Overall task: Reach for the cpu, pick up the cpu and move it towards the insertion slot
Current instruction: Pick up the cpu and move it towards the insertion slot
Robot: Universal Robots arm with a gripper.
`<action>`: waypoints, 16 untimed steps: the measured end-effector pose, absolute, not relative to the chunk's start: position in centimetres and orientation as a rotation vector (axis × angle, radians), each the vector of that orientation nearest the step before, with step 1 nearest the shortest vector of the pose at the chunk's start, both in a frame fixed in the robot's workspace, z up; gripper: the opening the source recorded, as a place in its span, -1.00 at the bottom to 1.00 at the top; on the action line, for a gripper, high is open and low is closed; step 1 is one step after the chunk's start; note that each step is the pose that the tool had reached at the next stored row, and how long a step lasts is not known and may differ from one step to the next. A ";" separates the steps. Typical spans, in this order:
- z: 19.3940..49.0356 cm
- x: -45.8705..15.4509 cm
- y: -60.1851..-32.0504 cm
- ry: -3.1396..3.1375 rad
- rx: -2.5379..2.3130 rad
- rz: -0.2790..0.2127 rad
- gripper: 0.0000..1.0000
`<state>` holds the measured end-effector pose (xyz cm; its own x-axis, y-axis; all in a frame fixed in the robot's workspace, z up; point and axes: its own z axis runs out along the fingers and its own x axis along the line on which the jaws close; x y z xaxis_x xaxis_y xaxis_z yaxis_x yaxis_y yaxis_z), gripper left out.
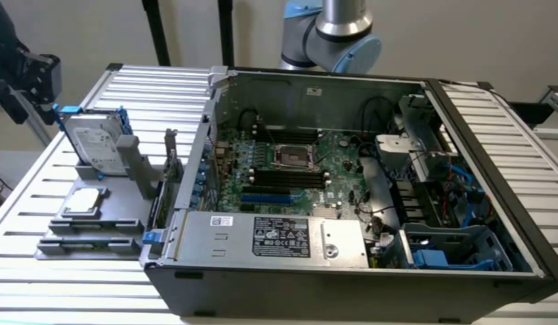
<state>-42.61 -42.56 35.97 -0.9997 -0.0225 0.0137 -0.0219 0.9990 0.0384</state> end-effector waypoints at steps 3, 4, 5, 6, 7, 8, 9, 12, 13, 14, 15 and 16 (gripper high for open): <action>35.6 -42.6 -42.6 -3.125 0.035 -0.059 0.07; 35.4 -42.6 -42.6 -3.124 0.035 -0.059 0.07; 35.2 -42.6 -42.6 -3.124 0.036 -0.059 0.19; 35.0 -42.5 -42.6 -3.123 0.037 -0.059 0.19; 34.8 -42.5 -42.6 -3.123 0.038 -0.059 0.19; 34.7 -42.4 -42.6 -3.123 0.039 -0.059 0.19; 34.5 -42.4 -42.6 -3.123 0.040 -0.059 0.19; 33.9 -42.1 -42.6 -3.123 0.046 -0.059 0.19; 33.7 -42.0 -42.6 -3.123 0.048 -0.059 0.19; 33.6 -41.9 -42.6 -3.123 0.050 -0.059 0.19; 33.4 -41.9 -42.6 -3.123 0.051 -0.059 0.19; 33.2 -41.8 -42.6 -3.123 0.054 -0.059 0.19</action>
